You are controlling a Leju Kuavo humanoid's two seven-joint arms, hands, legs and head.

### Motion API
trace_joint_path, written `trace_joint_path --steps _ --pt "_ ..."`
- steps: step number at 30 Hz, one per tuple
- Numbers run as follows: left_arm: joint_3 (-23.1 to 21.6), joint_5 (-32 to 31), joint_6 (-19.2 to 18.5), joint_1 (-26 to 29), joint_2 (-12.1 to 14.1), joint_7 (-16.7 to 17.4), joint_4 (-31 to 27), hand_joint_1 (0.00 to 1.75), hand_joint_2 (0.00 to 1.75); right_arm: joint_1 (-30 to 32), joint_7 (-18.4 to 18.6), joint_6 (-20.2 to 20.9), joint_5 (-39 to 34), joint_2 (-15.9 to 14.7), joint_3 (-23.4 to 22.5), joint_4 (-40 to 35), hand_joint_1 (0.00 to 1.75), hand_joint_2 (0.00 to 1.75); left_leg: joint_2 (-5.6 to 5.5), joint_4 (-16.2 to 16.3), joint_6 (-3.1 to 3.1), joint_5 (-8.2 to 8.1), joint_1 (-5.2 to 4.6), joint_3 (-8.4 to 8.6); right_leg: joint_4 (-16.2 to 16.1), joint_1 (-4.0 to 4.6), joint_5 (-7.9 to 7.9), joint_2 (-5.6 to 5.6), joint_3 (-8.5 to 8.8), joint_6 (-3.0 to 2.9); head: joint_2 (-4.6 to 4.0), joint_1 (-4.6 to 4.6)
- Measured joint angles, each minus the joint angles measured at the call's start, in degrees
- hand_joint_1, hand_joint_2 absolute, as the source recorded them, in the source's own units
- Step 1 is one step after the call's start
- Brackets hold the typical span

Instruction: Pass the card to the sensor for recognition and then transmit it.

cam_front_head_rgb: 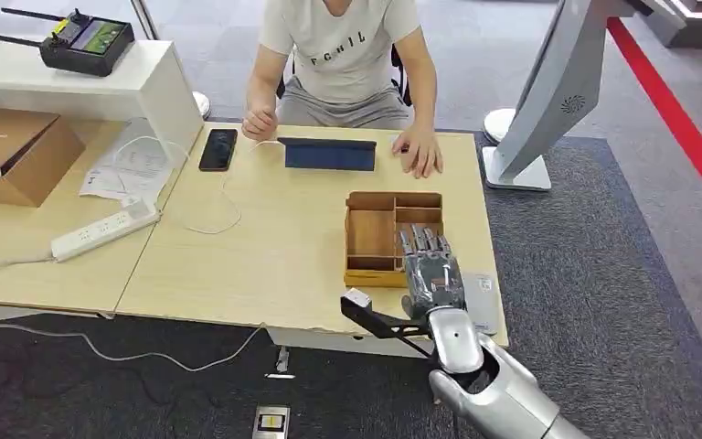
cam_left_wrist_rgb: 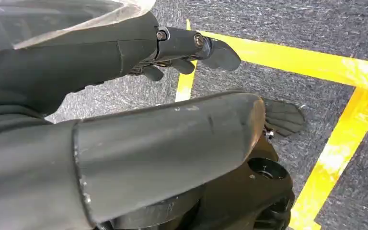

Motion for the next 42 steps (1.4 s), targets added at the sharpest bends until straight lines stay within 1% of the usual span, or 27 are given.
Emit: trace_joint_path --steps 4,23,30,37,42 --pt "0.0 0.1 -0.2 0.0 0.0 0.1 0.0 0.00 0.00 -0.2 0.1 0.4 0.0 0.2 0.0 0.8 0.00 1.75 0.00 0.0 0.00 0.00 0.00 0.00 0.0 0.00 0.00 0.00 0.00 0.00 0.00 0.00" --pt "0.0 0.6 -0.1 0.0 0.0 0.1 0.0 0.00 0.00 -1.6 -1.0 -0.4 0.3 1.3 0.0 6.3 0.00 1.75 0.00 0.0 0.00 0.00 0.00 0.00 0.0 0.00 0.00 0.00 -0.01 0.00 0.00 0.00" --pt "0.0 0.6 0.1 0.0 0.0 0.0 0.0 0.00 0.00 -2.0 -1.0 -0.3 -0.1 1.3 0.0 7.2 0.00 1.75 0.00 0.0 0.00 0.00 0.00 0.00 0.0 0.00 0.00 0.00 -0.01 0.00 0.00 0.00" --pt "0.0 0.2 -0.7 0.0 0.1 -0.4 0.0 0.00 0.00 -2.5 0.1 -0.1 -0.1 1.0 -0.1 7.5 0.00 1.75 0.00 0.0 0.00 0.00 0.00 0.00 0.0 0.00 0.00 0.00 -0.01 0.00 0.00 0.00" --pt "0.0 -0.2 -1.1 0.0 0.3 -0.4 0.0 0.00 0.00 -3.0 0.1 -0.7 -0.4 0.5 -0.2 8.3 0.00 1.75 0.00 0.0 0.00 0.00 0.00 0.00 0.0 0.00 0.00 0.00 -0.01 0.00 0.00 0.00"
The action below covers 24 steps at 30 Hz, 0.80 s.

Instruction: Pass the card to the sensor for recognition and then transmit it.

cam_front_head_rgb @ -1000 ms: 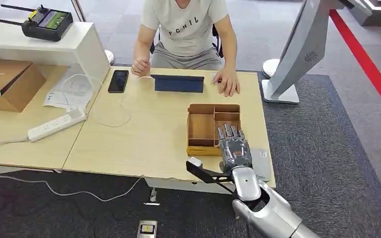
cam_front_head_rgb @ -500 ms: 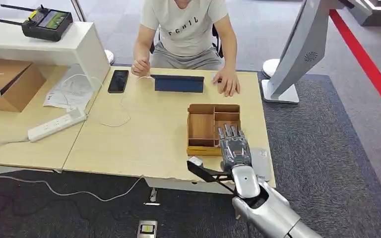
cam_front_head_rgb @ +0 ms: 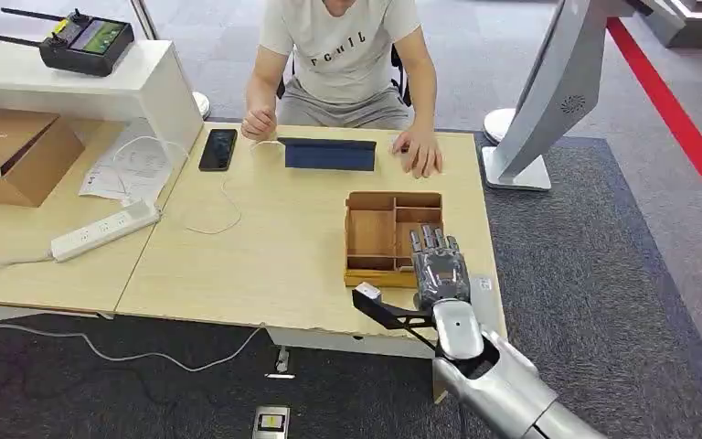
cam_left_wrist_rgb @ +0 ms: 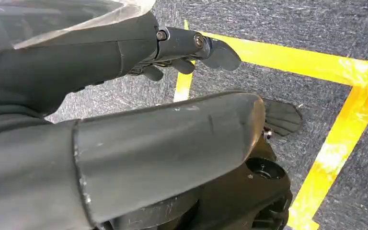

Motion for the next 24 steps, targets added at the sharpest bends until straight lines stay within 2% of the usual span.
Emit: trace_joint_path --steps 5,6,7,8,17,18,19,20,24 --pt "0.0 0.0 0.0 0.0 0.0 0.0 0.0 0.00 0.00 -0.4 -0.2 -0.9 -0.3 -0.2 0.0 0.9 0.00 1.75 0.00 0.0 0.00 0.00 0.00 0.00 0.0 0.00 0.00 0.00 0.00 0.00 0.00 0.00" --pt "0.0 0.0 0.1 0.0 0.0 0.0 0.0 0.00 0.00 -0.5 -0.4 -1.3 -0.3 -0.2 0.0 1.2 0.00 0.00 0.00 0.0 0.00 0.00 0.00 0.00 0.0 0.00 0.00 0.00 0.00 0.00 0.00 0.00" --pt "0.0 0.0 0.2 0.0 0.0 0.2 0.0 0.00 0.00 -0.5 -0.7 -1.6 -0.3 -0.2 0.0 1.4 0.00 0.00 0.00 0.0 0.00 0.00 0.00 0.00 0.0 0.00 0.00 0.00 0.00 0.00 0.00 0.00" --pt "0.0 0.0 0.5 0.0 0.0 0.2 0.0 0.00 0.00 -0.5 -1.0 -1.9 -0.3 -0.2 0.0 1.8 0.00 1.75 0.00 0.0 0.00 0.00 0.00 0.00 0.0 0.00 0.00 0.00 0.00 0.00 0.00 0.00" --pt "0.0 0.4 1.4 0.0 -0.1 0.1 0.0 0.00 0.00 -1.3 -3.6 -3.4 -0.7 1.1 0.1 4.7 0.00 1.75 0.00 0.0 0.00 0.00 0.00 0.00 0.0 0.00 0.00 0.00 0.00 0.00 0.00 0.00" --pt "0.0 0.5 1.7 0.0 -0.2 0.2 0.0 0.00 0.00 -1.5 -3.7 -3.5 -0.7 1.2 0.1 5.1 0.35 1.75 0.00 0.0 0.00 0.00 0.00 -0.01 0.0 0.00 0.00 0.00 0.00 0.00 0.00 0.00" --pt "0.0 0.5 1.9 0.0 -0.2 0.2 0.0 0.00 0.00 -1.7 -4.0 -3.5 -0.8 1.5 0.1 5.6 1.29 1.75 0.00 0.0 0.00 0.00 0.00 -0.01 0.0 0.00 0.00 0.00 0.00 0.00 0.00 0.00" --pt "0.0 0.7 2.0 0.0 -0.2 0.2 0.0 0.00 0.00 -1.9 -4.2 -3.6 -0.8 1.7 0.1 6.1 1.75 1.75 0.00 0.0 0.00 0.00 0.00 0.00 0.0 0.00 0.00 0.00 0.00 0.00 0.00 0.00" --pt "0.0 0.8 2.4 0.0 -0.3 0.3 0.0 0.00 0.00 -2.3 -4.3 -3.6 -1.4 2.4 0.2 7.4 1.75 1.75 0.00 0.0 -0.01 0.00 0.00 -0.01 0.0 0.00 0.00 0.00 0.00 0.00 0.00 0.00"
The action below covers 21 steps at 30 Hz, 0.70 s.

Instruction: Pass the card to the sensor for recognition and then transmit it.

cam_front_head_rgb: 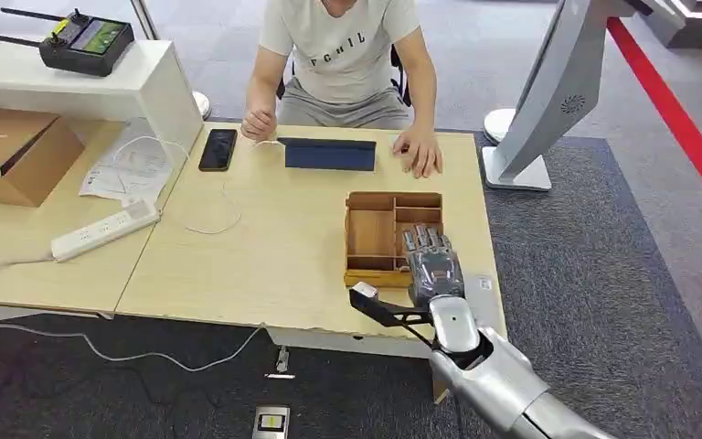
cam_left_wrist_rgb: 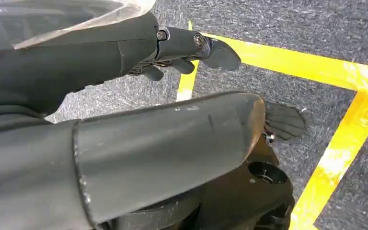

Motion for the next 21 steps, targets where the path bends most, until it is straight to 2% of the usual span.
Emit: trace_joint_path --steps 12,21 --pt "0.0 0.2 0.6 0.0 -0.2 0.4 0.0 0.00 0.00 -1.5 -0.4 1.0 -1.0 1.7 0.7 3.6 1.75 1.75 0.01 0.0 0.00 0.00 0.00 0.00 0.0 0.00 0.00 0.00 0.00 0.00 0.00 0.00" --pt "0.0 0.3 1.4 0.0 -0.3 0.9 0.0 0.00 0.00 -2.2 -0.4 0.9 -0.6 1.7 1.5 5.4 1.75 1.75 0.00 0.0 0.00 0.00 0.00 0.01 0.0 0.00 0.00 0.00 0.00 0.00 0.00 0.00"
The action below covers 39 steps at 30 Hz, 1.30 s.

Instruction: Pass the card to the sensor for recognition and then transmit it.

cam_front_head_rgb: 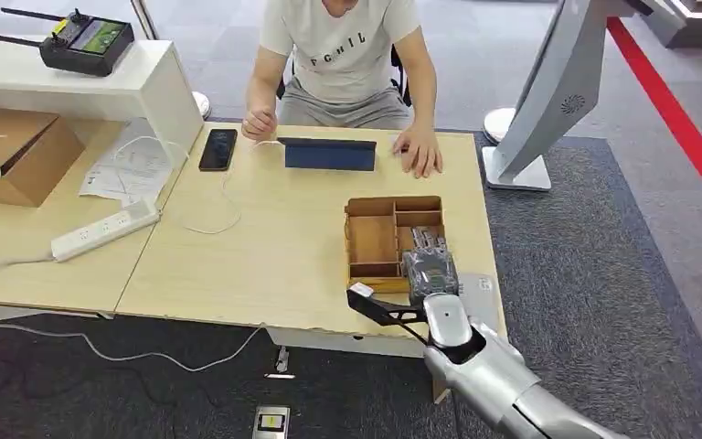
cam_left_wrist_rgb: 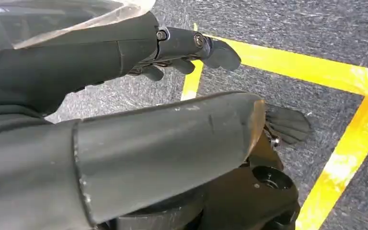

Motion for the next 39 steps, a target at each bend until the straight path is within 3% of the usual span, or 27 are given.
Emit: trace_joint_path --steps 18,31,39 --pt "0.0 -0.1 0.2 0.0 -0.1 -0.3 0.0 0.00 0.00 -0.5 0.1 -2.2 -0.4 0.1 0.8 1.1 1.75 1.75 0.00 0.0 -0.02 0.02 0.00 0.01 0.0 0.00 0.03 0.00 0.00 -0.03 0.00 0.00" --pt "0.0 -0.3 -0.5 0.0 -0.1 -1.2 0.0 0.00 0.00 -1.1 1.7 -2.1 1.7 -1.8 0.9 -5.9 1.75 1.75 0.01 0.0 -0.02 0.02 0.00 0.01 0.0 0.00 0.03 0.00 -0.02 -0.03 0.00 0.00" --pt "0.0 -0.9 -1.9 0.0 0.1 -1.5 0.0 0.00 0.00 -0.4 3.2 -2.1 2.8 -4.5 0.5 -11.7 1.75 1.75 0.01 0.0 -0.02 0.02 0.00 0.01 0.0 0.00 0.03 0.00 -0.02 -0.03 0.00 0.00"
